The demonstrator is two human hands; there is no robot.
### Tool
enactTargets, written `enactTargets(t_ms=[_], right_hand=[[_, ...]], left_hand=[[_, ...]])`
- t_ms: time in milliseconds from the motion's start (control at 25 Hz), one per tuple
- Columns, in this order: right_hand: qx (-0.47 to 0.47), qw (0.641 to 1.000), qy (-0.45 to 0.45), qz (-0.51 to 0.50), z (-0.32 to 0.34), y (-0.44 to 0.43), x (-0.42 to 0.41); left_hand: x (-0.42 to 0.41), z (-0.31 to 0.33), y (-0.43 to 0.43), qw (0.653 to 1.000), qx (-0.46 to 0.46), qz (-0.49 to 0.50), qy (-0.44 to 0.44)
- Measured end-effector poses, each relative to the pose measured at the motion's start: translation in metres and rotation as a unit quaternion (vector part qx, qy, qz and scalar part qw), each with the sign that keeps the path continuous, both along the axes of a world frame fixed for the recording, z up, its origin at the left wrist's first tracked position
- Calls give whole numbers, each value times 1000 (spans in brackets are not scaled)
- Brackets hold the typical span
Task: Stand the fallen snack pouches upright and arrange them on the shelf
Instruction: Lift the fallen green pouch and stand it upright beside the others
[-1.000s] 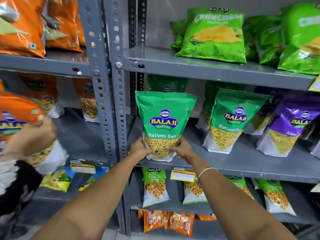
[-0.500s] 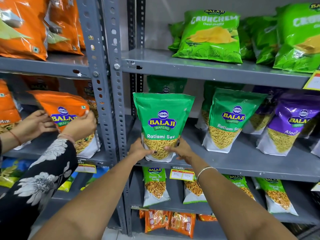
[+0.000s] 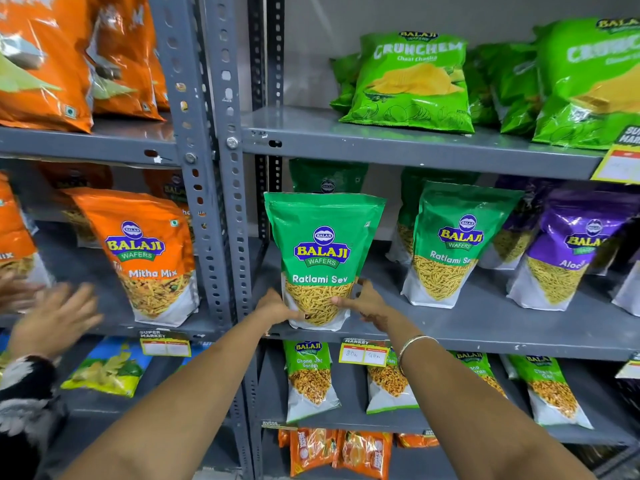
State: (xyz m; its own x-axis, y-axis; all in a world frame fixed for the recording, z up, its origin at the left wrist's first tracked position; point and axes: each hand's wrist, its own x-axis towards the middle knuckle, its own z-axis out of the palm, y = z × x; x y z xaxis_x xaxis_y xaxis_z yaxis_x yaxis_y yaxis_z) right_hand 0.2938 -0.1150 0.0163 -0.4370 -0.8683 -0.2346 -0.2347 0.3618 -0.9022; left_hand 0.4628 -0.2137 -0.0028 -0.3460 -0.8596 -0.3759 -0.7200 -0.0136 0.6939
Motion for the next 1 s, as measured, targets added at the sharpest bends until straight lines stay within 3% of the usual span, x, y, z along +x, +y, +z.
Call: enactTargets(t_ms=[120,200,280,400,560,640,880,1000], right_hand=[[39,999,23,-29,-2,10,-23],[68,995,30,-61,-9,23,-49],[82,992,22,-92,-10,42,-79],[89,985,57,-138,-20,65,-140],[17,982,39,-184,-24,82,-220],[-17,986,-25,-161,-26,83,-249],[-39,999,-38,-4,-89,31,-321],[-60,997,-42,25,-85,36,-313]], left_hand=[[-4,5,5,974,137,-84,-162],[-18,11,16,941,201,-166,-215],[-43,15,30,923,219,-237,-208],[-97,13,56,937,189,-276,-100],[-182,-9,66,981,50,-163,91],[-220,-13,67,986,16,-92,135],[-283,-18,60,985,-30,15,167],[-288,-20,67,986,-42,48,157]])
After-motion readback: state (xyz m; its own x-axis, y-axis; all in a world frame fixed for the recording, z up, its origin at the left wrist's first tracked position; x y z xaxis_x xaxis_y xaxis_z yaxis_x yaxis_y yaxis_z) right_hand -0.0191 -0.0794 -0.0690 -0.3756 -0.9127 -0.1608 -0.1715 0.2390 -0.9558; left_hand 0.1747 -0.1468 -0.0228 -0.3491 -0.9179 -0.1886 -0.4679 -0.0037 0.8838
